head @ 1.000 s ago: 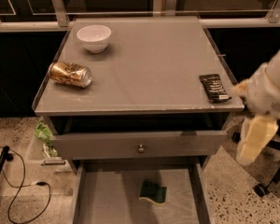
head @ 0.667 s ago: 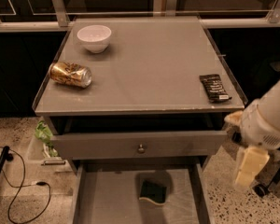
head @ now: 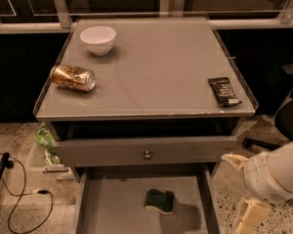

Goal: Pick sponge from middle drawer and place on counter

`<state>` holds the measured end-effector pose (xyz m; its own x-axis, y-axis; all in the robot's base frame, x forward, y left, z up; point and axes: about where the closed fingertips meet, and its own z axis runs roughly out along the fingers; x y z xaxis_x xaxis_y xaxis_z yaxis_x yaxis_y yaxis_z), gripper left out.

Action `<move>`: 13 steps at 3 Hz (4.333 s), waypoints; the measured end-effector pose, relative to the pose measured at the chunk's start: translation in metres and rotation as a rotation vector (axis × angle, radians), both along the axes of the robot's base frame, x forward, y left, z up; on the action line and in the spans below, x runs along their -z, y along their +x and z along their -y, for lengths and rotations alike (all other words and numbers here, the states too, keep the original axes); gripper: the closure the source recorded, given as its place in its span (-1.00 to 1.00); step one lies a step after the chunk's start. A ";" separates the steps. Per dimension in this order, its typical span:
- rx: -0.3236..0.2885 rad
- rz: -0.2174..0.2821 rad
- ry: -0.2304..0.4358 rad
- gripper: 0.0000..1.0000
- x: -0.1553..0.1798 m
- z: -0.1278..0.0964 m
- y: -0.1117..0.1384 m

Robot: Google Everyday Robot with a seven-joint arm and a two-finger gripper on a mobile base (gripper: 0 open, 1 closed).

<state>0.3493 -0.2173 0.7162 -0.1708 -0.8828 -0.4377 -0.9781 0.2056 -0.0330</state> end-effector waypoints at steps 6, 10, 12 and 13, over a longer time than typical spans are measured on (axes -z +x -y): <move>0.071 0.066 0.342 -1.00 0.165 -0.042 0.025; 0.082 0.183 0.299 -1.00 0.263 -0.087 0.081; 0.040 0.130 0.333 -1.00 0.324 -0.110 0.097; 0.022 0.086 0.337 -1.00 0.349 -0.121 0.099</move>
Offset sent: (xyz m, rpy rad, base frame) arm -0.0036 0.0101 -0.0165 0.0566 -0.0060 0.0654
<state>0.4485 -0.0965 0.3669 -0.1383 -0.6827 -0.7175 -0.9698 0.2402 -0.0416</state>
